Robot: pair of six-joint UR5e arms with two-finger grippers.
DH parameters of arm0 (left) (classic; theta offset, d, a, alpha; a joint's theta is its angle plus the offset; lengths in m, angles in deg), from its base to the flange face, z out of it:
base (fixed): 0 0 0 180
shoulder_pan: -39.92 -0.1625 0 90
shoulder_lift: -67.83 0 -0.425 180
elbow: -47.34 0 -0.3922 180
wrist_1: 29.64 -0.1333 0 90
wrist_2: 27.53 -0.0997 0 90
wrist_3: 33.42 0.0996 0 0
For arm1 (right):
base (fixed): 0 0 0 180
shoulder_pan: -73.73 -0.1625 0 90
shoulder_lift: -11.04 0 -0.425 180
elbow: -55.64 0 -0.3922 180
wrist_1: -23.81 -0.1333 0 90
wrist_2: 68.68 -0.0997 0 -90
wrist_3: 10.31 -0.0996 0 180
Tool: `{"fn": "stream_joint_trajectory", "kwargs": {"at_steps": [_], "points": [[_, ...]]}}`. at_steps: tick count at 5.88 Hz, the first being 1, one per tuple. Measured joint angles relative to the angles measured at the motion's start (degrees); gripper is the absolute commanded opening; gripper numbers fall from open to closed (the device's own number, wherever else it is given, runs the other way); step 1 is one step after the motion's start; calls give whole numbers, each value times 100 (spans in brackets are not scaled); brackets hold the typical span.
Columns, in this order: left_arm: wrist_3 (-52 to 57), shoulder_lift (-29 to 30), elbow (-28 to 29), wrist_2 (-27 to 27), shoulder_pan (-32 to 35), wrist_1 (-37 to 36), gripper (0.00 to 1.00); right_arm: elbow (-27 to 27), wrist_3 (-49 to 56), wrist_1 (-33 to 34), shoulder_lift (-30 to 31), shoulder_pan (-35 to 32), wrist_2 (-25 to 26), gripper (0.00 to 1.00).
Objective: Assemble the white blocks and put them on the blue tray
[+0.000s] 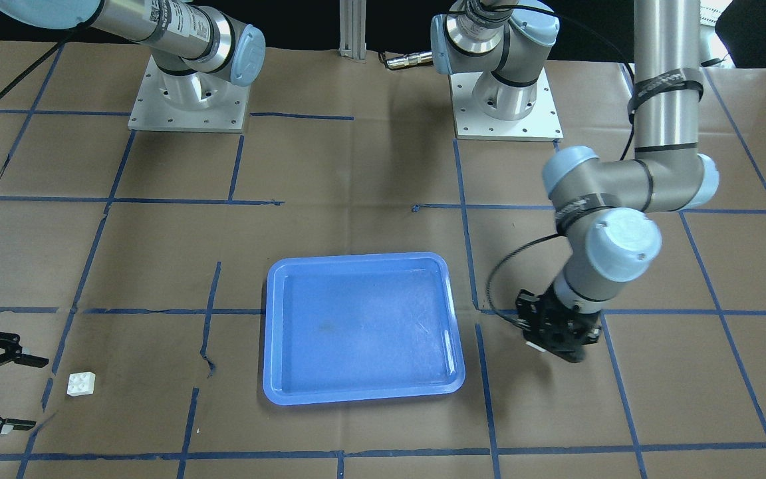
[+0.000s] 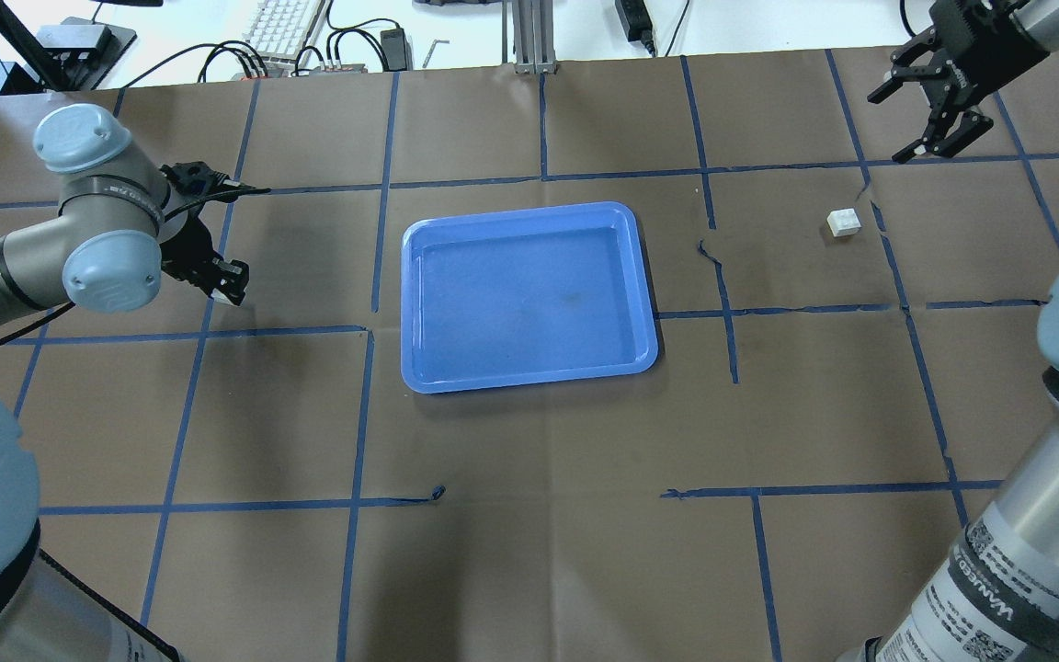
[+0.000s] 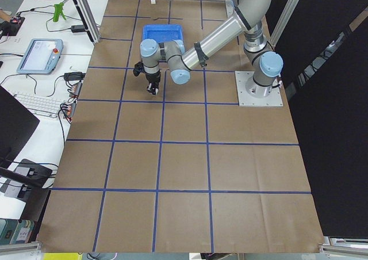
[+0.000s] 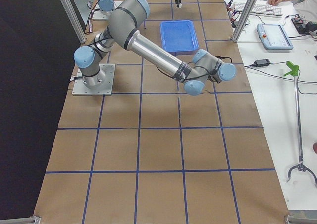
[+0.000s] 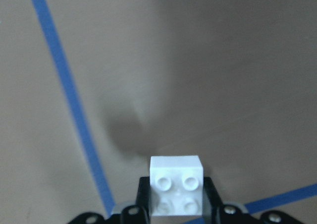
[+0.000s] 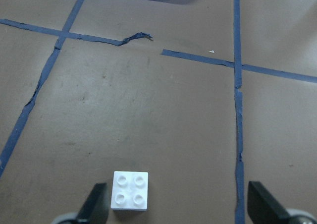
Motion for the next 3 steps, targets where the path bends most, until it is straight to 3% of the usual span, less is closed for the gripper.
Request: {"fn": "stream_joint_trajectory", "kwargs": {"at_steps": [2,3], "points": [[759,-17,156,-7,1488,29,0,528,335,166,-102,96,-356,100],[1006,27,165,11,1929,15,0,587,419,208,-169,102,-398,100]]}}
